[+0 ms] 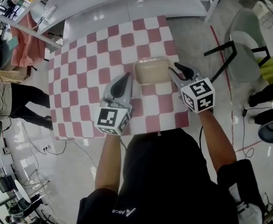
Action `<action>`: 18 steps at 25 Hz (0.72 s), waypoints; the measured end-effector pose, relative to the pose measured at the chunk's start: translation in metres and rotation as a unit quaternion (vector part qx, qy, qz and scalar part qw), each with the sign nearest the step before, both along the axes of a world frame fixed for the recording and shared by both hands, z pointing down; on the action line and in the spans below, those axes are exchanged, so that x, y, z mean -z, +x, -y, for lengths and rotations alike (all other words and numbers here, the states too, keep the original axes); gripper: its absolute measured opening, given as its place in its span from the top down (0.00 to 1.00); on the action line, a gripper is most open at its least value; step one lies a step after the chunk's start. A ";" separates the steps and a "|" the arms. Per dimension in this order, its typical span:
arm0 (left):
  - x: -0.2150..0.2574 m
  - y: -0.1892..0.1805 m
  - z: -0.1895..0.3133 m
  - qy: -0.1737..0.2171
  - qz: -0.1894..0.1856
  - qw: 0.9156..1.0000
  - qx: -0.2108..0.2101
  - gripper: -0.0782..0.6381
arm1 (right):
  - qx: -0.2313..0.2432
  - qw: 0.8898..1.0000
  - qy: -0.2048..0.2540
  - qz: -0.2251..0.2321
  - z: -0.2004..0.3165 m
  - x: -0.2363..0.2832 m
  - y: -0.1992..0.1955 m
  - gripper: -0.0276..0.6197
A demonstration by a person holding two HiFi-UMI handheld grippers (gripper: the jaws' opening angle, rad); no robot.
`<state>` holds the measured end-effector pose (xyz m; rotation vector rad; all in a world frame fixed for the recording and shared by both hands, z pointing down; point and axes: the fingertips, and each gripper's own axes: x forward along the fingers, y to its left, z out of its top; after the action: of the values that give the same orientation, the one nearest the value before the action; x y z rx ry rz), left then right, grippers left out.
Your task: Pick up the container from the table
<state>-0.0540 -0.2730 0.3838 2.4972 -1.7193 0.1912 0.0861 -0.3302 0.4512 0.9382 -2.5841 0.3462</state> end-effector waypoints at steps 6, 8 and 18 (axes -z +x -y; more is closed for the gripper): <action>-0.008 -0.011 0.009 -0.006 0.000 1.000 0.003 0.88 | -0.035 0.990 -0.130 0.029 0.027 -0.047 0.002 0.78; -0.010 -0.016 0.012 -0.008 -0.003 1.000 0.003 0.88 | -0.047 0.983 -0.171 0.047 0.031 -0.059 0.001 0.78; -0.026 -0.031 0.021 -0.025 -0.012 1.000 -0.003 0.88 | -0.082 0.940 -0.300 0.141 0.038 -0.088 0.003 0.80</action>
<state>-0.0848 -0.2944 0.4096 2.4589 -1.6783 0.1998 0.0894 -0.3686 0.5396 0.9151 -2.3875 1.3104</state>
